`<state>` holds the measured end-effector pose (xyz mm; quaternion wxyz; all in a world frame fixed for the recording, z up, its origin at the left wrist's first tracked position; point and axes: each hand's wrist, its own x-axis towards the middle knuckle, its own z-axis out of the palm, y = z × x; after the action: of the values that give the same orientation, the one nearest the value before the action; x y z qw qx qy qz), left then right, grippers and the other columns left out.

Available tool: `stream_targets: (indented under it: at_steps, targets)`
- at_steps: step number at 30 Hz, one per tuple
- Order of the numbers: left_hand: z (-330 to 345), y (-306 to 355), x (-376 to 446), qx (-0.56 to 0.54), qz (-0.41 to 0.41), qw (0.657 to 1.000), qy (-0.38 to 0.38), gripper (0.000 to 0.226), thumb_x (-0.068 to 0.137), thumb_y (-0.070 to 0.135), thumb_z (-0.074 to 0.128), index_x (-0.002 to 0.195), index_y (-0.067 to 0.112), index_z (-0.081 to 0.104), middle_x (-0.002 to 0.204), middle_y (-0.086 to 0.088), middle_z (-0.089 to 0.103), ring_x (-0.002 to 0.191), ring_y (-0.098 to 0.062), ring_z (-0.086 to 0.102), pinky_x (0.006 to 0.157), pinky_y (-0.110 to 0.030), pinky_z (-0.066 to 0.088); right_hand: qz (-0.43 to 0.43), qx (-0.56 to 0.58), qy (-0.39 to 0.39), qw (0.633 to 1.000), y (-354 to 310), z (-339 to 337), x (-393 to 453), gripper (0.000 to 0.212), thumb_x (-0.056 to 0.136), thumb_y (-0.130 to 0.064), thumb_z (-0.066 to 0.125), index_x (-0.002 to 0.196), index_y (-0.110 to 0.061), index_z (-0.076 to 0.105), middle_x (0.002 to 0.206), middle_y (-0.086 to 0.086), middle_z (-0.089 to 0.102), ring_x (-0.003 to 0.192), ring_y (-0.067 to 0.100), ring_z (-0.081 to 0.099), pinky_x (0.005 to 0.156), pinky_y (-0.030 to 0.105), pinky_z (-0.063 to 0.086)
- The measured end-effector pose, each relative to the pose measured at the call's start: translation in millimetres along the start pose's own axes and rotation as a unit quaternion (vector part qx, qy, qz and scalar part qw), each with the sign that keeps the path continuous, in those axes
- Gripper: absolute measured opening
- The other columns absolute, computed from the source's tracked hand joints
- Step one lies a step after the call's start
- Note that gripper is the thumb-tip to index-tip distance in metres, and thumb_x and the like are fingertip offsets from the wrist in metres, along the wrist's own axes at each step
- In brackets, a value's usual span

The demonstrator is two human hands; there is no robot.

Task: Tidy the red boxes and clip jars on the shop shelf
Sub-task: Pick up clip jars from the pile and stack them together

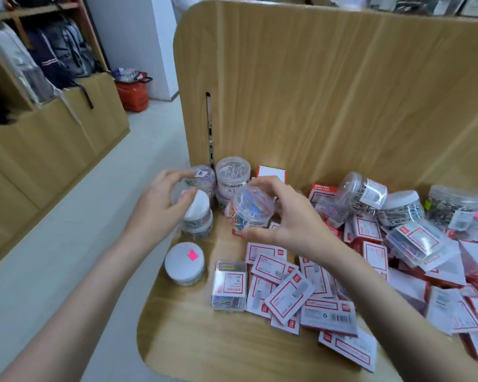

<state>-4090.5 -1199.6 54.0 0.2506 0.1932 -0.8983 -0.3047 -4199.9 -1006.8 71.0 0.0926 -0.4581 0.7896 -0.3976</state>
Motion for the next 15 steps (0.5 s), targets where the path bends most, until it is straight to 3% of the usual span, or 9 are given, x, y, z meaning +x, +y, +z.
stream_targets:
  at_steps: [3,5,8,9,12,15]
  targets:
    - [3,-17,-24,-0.048,-0.037,0.998,0.001,0.038,0.079,0.037,0.049,0.116,0.027,0.055,0.111,0.007,0.050,0.104,-0.010,0.051,0.087,-0.020,0.034,-0.025,-0.005,-0.021,0.999,-4,15,12,0.069,0.065,-0.020,0.080,0.124,-0.017,0.044,0.120,-0.002,0.054,0.112,0.017,0.047,0.091,0.025,0.037]
    - [10,-20,-32,-0.087,-0.062,0.994,-0.014,0.042,0.078,0.038,0.057,0.119,0.034,0.046,0.117,0.008,0.048,0.107,-0.006,0.049,0.090,-0.022,0.036,-0.045,-0.035,-0.013,0.998,-4,21,18,0.069,0.066,-0.019,0.078,0.125,-0.014,0.043,0.123,0.001,0.053,0.111,0.020,0.046,0.086,0.021,0.032]
    - [22,-24,-34,-0.151,-0.109,0.981,-0.054,0.065,0.076,0.021,0.075,0.130,0.024,0.038,0.124,0.005,0.048,0.108,-0.005,0.048,0.086,-0.008,0.037,-0.069,-0.091,-0.008,0.993,-1,27,20,0.066,0.067,-0.023,0.075,0.124,-0.013,0.044,0.122,0.005,0.051,0.107,0.023,0.044,0.081,0.020,0.027]
    - [26,-27,-32,-0.159,-0.118,0.979,-0.057,0.071,0.072,0.019,0.078,0.131,0.021,0.037,0.123,0.004,0.050,0.109,-0.008,0.050,0.086,-0.009,0.038,-0.071,-0.100,-0.011,0.992,2,29,19,0.066,0.067,-0.025,0.075,0.124,-0.013,0.044,0.121,0.005,0.050,0.108,0.023,0.044,0.083,0.021,0.028]
    - [33,-31,-26,-0.118,-0.137,0.983,-0.045,0.075,0.066,0.023,0.081,0.128,0.021,0.039,0.113,0.008,0.053,0.110,-0.016,0.052,0.086,-0.026,0.042,-0.054,-0.103,-0.020,0.993,7,30,14,0.067,0.066,-0.024,0.077,0.123,-0.015,0.044,0.118,0.005,0.047,0.110,0.024,0.044,0.090,0.027,0.034]
    - [34,-29,-24,-0.068,-0.150,0.986,-0.035,0.068,0.069,0.023,0.078,0.126,0.021,0.039,0.106,0.008,0.052,0.103,-0.019,0.053,0.074,-0.025,0.038,-0.039,-0.109,-0.022,0.993,10,28,10,0.068,0.068,-0.024,0.077,0.125,-0.017,0.043,0.120,0.003,0.046,0.112,0.021,0.042,0.092,0.025,0.033]
